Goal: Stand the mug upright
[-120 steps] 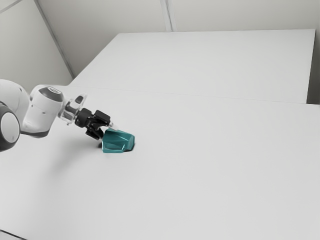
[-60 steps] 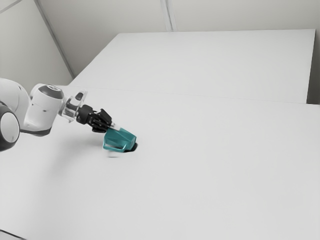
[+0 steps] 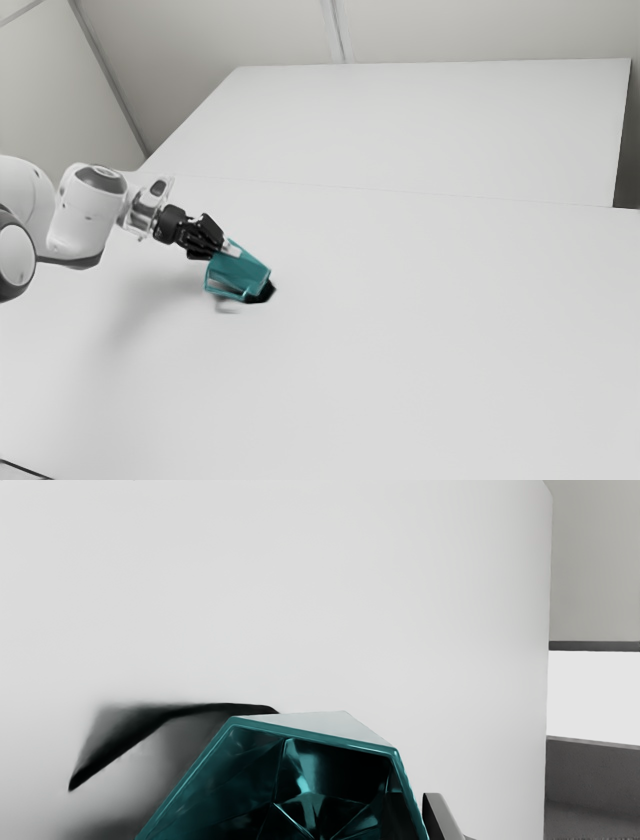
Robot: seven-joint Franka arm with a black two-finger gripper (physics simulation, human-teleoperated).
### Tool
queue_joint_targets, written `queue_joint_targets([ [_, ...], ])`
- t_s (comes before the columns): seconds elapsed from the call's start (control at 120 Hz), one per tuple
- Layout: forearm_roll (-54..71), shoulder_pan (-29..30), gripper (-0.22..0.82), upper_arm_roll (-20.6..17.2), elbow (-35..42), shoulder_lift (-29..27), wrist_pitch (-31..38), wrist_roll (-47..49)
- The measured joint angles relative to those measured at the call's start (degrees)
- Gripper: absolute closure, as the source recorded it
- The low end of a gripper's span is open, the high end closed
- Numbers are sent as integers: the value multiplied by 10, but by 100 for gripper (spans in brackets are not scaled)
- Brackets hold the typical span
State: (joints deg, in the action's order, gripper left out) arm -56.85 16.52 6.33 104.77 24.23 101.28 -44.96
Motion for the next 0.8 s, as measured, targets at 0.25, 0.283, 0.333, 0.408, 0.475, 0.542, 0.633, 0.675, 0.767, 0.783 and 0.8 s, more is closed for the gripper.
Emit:
queue_joint_targets([
  [0.25,37,0,78,1,-12,-20,-13,2],
  [0.283,50,-2,78,0,-21,-21,-14,2],
  [0.333,69,-10,78,0,-34,-21,-15,4],
  [0.408,107,-35,78,1,-59,-21,-16,8],
  [0.475,142,-57,78,1,-68,-21,-12,12],
  [0.542,175,-77,78,1,-70,-21,-2,16],
  [0.633,231,-104,78,1,-78,-20,21,23],
  [0.675,262,-117,78,1,-85,-19,35,28],
  [0.767,321,-142,78,0,-97,-18,70,40],
  [0.783,330,-145,78,0,-98,-17,77,42],
  [0.8,339,-149,78,0,-99,-17,84,44],
])
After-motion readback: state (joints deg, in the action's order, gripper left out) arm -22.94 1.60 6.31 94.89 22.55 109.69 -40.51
